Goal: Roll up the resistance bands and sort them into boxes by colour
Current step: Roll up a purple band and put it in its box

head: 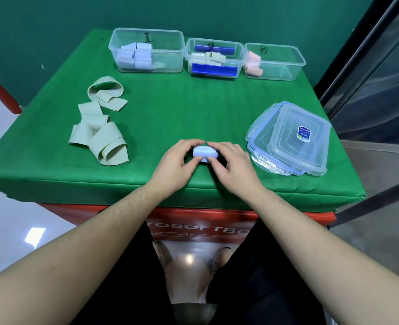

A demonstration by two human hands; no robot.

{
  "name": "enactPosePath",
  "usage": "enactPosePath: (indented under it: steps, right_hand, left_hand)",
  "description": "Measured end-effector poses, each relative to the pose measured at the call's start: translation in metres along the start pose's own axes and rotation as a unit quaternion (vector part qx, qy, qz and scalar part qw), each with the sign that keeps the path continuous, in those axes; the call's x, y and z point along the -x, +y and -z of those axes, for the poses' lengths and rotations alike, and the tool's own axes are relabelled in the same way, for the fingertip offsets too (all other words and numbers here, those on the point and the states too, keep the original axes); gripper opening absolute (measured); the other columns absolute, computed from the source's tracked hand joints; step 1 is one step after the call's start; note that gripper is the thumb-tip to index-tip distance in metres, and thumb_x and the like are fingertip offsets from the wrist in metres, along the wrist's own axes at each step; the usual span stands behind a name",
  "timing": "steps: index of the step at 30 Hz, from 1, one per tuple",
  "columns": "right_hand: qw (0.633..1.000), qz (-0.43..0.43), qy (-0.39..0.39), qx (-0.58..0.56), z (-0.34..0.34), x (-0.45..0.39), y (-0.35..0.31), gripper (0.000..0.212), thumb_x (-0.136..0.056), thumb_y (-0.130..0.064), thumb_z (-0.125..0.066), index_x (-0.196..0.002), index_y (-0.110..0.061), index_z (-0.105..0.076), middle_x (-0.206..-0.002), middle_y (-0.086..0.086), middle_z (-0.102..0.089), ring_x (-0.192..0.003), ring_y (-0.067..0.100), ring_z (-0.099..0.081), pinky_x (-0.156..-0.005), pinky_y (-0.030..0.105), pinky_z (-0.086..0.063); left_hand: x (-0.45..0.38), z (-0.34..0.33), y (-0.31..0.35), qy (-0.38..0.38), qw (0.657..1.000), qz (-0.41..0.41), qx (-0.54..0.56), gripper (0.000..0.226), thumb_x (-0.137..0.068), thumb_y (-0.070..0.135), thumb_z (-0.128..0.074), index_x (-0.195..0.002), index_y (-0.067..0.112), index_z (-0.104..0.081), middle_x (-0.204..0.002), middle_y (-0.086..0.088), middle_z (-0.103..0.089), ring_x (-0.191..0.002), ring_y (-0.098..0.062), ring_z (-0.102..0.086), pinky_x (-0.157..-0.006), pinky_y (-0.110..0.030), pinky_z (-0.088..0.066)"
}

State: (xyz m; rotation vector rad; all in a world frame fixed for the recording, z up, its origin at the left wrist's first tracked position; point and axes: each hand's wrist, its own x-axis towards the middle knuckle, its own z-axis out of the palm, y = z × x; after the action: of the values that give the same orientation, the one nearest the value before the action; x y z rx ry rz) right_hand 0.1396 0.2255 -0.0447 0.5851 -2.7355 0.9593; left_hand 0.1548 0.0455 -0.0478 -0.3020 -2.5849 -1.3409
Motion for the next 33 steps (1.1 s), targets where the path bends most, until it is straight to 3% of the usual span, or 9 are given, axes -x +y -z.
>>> enactPosePath:
  steps: [3,5,8,13,18,22,27,30,33]
  right_hand:
    - [0.993,-0.038,0.009,-0.112,0.000,0.001,-0.009,0.031,-0.096,-0.025,-0.056,-0.126,-0.023,-0.060,-0.118,-0.006,-0.062,-0.110,0.016,-0.053,-0.099,0.035,-0.040]
    - [0.977,-0.068,0.021,-0.203,0.003,-0.001,-0.020,0.024,-0.097,-0.020,-0.056,-0.121,-0.023,-0.059,-0.114,-0.004,-0.063,-0.103,0.014,-0.055,-0.093,0.025,-0.042]
    - [0.948,-0.112,0.035,-0.294,0.009,-0.004,-0.035,0.016,-0.095,-0.024,-0.064,-0.110,-0.028,-0.059,-0.096,-0.004,-0.061,-0.080,0.012,-0.051,-0.074,0.020,-0.041]
    - [0.928,-0.121,0.052,-0.350,0.015,-0.008,-0.049,0.010,-0.091,-0.030,-0.069,-0.096,-0.034,-0.061,-0.085,-0.006,-0.060,-0.075,0.012,-0.048,-0.072,0.031,-0.042]
    - [0.910,-0.124,0.073,-0.388,0.024,-0.010,-0.063,0.012,-0.089,-0.017,-0.073,-0.097,-0.018,-0.064,-0.078,-0.015,-0.063,-0.067,-0.006,-0.055,-0.067,0.011,-0.042]
    - [0.907,-0.127,0.093,-0.390,0.032,-0.010,-0.072,0.016,-0.084,-0.016,-0.078,-0.095,-0.013,-0.068,-0.072,-0.011,-0.061,-0.059,-0.006,-0.050,-0.062,0.009,-0.040]
    - [0.910,-0.063,0.025,-0.409,0.044,-0.008,-0.078,0.030,-0.085,-0.004,-0.074,-0.107,-0.023,-0.069,-0.089,0.001,-0.065,-0.078,0.010,-0.053,-0.076,0.019,-0.045]
    - [0.941,-0.013,0.008,-0.337,0.047,-0.010,-0.078,0.037,-0.086,-0.005,-0.072,-0.118,-0.024,-0.068,-0.079,-0.004,-0.052,-0.072,0.004,-0.044,-0.073,0.013,-0.038]
    - [0.970,0.049,0.052,-0.233,0.047,-0.014,-0.079,0.035,-0.082,-0.024,-0.074,-0.117,-0.028,-0.069,-0.092,-0.006,-0.055,-0.088,0.005,-0.050,-0.083,0.019,-0.038]
  left_hand:
    - [0.000,0.002,0.017,0.018,0.993,0.040,0.108,0.029,-0.093,0.005,-0.062,-0.120,0.015,-0.059,-0.113,0.004,-0.062,-0.100,0.000,-0.056,-0.089,-0.013,-0.043]
    - [-0.001,0.003,0.024,0.028,0.983,0.071,0.166,0.026,-0.094,0.003,-0.060,-0.118,0.014,-0.059,-0.106,0.006,-0.063,-0.089,0.007,-0.057,-0.083,-0.008,-0.041]
    - [-0.001,0.006,0.032,0.041,0.965,0.109,0.233,0.023,-0.096,0.006,-0.058,-0.116,0.016,-0.060,-0.100,0.003,-0.066,-0.084,0.005,-0.059,-0.083,-0.011,-0.043]
    - [-0.001,0.009,0.048,0.047,0.928,0.189,0.318,0.016,-0.101,0.021,-0.054,-0.113,0.021,-0.064,-0.097,0.003,-0.068,-0.076,-0.008,-0.060,-0.068,-0.024,-0.046]
    - [0.001,0.009,0.063,0.050,0.879,0.251,0.402,0.020,-0.103,0.029,-0.049,-0.104,0.019,-0.067,-0.083,0.004,-0.062,-0.058,-0.006,-0.051,-0.056,-0.021,-0.039]
    - [0.002,0.010,0.074,0.051,0.842,0.280,0.459,0.025,-0.102,0.034,-0.050,-0.103,0.015,-0.067,-0.075,0.005,-0.056,-0.050,-0.004,-0.043,-0.050,-0.018,-0.034]
    - [0.001,0.021,0.078,0.036,0.801,0.299,0.517,0.034,-0.098,0.042,-0.052,-0.112,0.015,-0.066,-0.076,0.001,-0.054,-0.049,-0.005,-0.036,-0.047,-0.018,-0.031]
    - [-0.002,0.029,0.080,0.018,0.782,0.325,0.531,0.030,-0.097,0.048,-0.051,-0.096,0.021,-0.062,-0.065,0.007,-0.049,-0.045,-0.004,-0.033,-0.045,-0.017,-0.031]
    - [-0.003,0.034,0.084,0.016,0.771,0.339,0.538,0.026,-0.100,0.043,-0.046,-0.086,0.023,-0.055,-0.054,0.009,-0.042,-0.041,-0.004,-0.029,-0.043,-0.017,-0.029]
